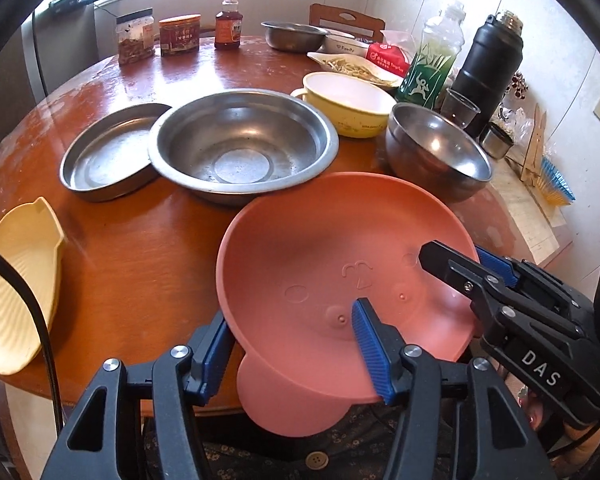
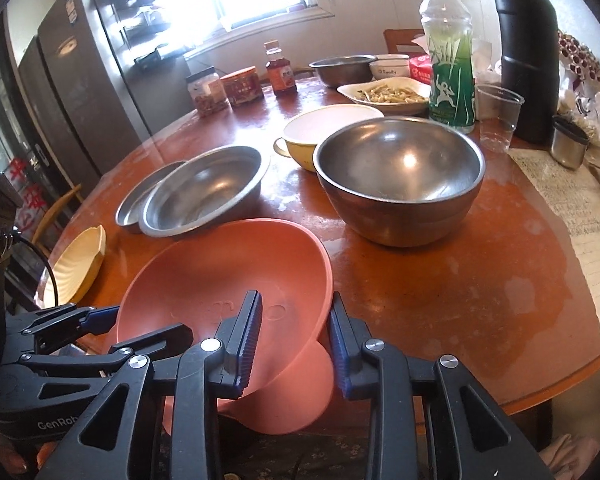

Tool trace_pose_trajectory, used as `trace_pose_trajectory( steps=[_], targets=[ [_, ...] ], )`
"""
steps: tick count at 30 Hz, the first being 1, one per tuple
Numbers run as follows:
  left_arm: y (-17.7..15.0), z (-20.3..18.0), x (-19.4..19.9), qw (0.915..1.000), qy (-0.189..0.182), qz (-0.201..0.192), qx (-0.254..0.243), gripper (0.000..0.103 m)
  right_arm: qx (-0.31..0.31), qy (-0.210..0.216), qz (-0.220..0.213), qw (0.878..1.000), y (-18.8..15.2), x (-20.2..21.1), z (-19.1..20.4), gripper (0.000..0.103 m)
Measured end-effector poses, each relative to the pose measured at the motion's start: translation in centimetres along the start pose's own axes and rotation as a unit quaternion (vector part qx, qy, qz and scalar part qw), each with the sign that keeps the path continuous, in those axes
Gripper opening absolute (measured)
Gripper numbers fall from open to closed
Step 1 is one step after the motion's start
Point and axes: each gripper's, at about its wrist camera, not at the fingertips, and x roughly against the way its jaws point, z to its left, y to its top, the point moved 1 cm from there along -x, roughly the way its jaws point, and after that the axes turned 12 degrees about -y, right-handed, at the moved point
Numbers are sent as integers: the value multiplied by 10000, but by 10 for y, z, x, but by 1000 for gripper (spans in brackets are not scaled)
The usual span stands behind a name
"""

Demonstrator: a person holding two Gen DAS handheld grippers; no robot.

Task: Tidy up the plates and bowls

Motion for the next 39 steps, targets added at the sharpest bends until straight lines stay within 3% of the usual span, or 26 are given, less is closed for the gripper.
trace_pose_trajectory(
  steps=[9,20,29,39],
  targets=[
    [-10,16,37,9995,26,-289,137,58,188,171,-163,9995,3,23,29,33],
    [-22,60,89,9948,312,-796,546,58,605,497,-412,9961,15,38,95,33],
    [-30,114,121,9867,653,-1115,983,58,896,909,-484,9906,30,30,160,33],
    [-34,164,132,9791,828,-1283,1341,58,1074,1083,-323,9878,35,4,210,34]
  ],
)
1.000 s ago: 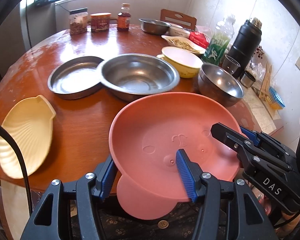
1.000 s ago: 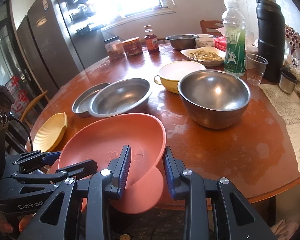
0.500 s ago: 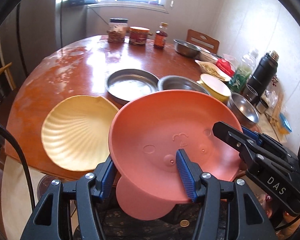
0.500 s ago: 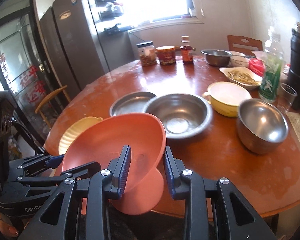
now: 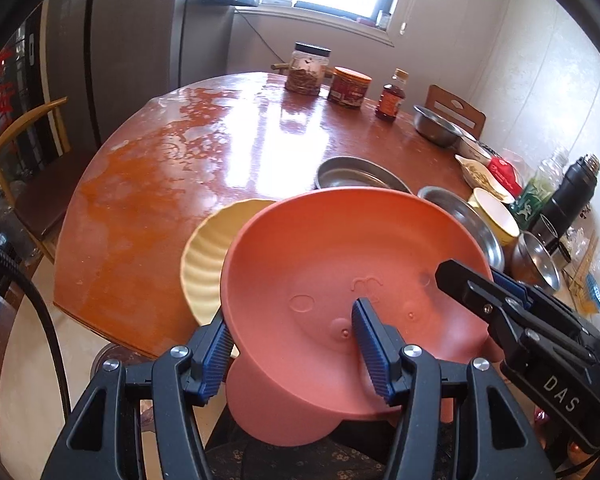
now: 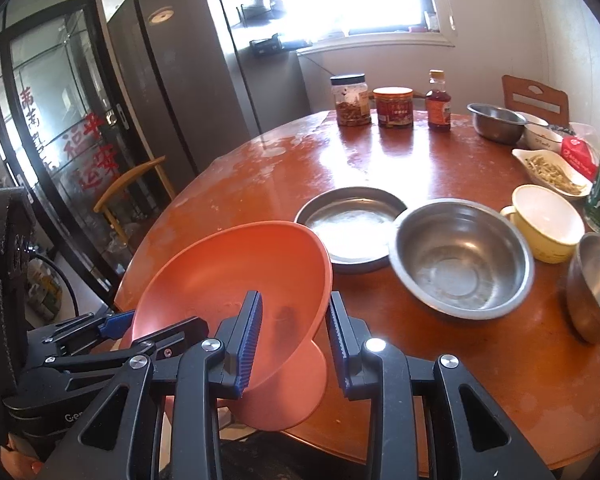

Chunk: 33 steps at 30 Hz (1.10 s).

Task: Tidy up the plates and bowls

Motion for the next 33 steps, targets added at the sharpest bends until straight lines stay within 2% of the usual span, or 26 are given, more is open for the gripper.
trace_pose_trajectory(
  steps=[15,27,33],
  targets=[
    [15,46,-17,9990,373,-131,220,58,345,-36,298,9990,-3,-40,34,35],
    [30,53,-35,9982,569,-133,92,58,509,-76,475,9975,-12,-53,41,36],
    [34,56,-43,9985,523,-86,138,58,569,-114,540,9969,-15,-57,42,36]
  ],
)
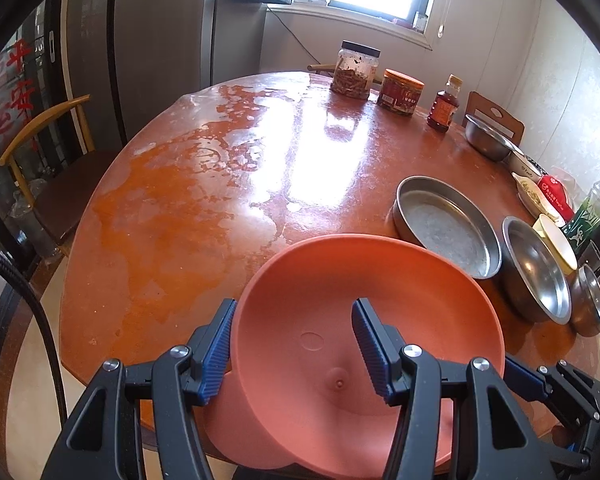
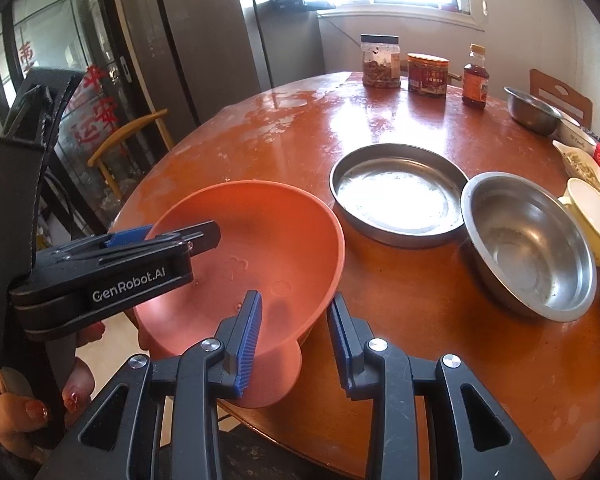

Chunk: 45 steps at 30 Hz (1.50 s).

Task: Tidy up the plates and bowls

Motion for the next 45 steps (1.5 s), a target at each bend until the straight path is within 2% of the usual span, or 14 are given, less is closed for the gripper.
trace_pose_trajectory(
  steps=[12,18,24,29,45],
  targets=[
    [7,3,-13,9999,92,-41,-12,58,233,135,-52,9996,-5,7,7,45],
    [12,6,-21,9997,254,-24,-38,58,264,190,-169,9993,-7,16,6,56],
    [11,5,-21,9996,258,4,-93,58,90,122,-159,9998,-7,18,-2,57],
    [10,-3,-15,9995,264,-40,-193,58,-83,58,-180,9998,-5,19,-11,63],
    [9,-10,4,9990,306,-216,-252,58,-538,22,-146,9984,-9,24,-33,64]
  ],
)
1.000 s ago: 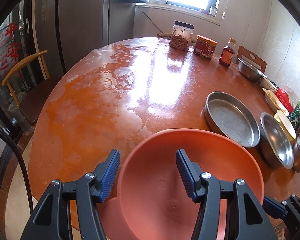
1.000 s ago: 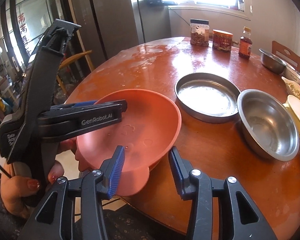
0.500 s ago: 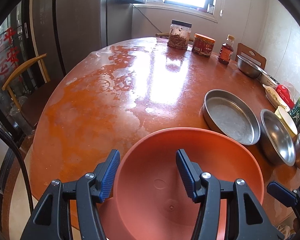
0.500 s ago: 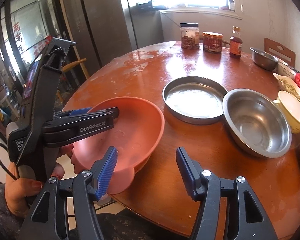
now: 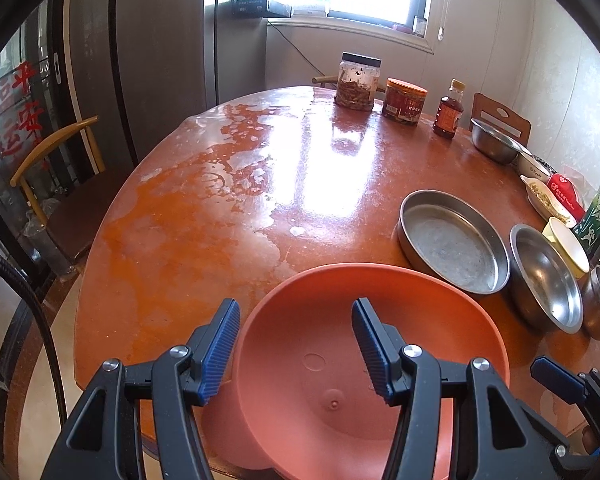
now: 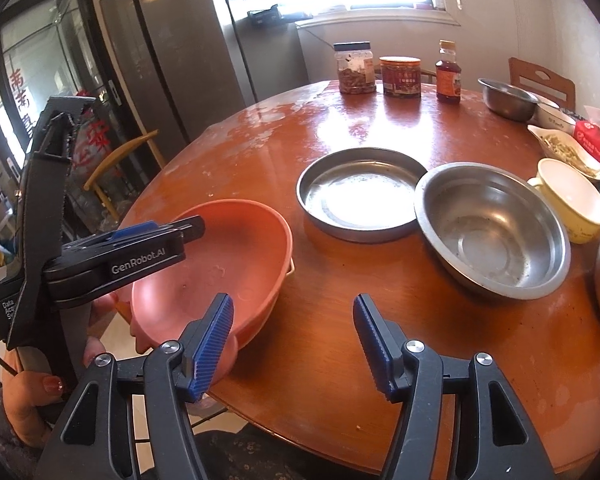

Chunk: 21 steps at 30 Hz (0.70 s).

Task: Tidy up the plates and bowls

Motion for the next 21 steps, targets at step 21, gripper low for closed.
trace_pose_trajectory(
  steps=[21],
  targets=[
    [9,-30,10,9976,-527,314,-330,58,-1153,240,151,9929,-2,-1,-48,64]
  ],
)
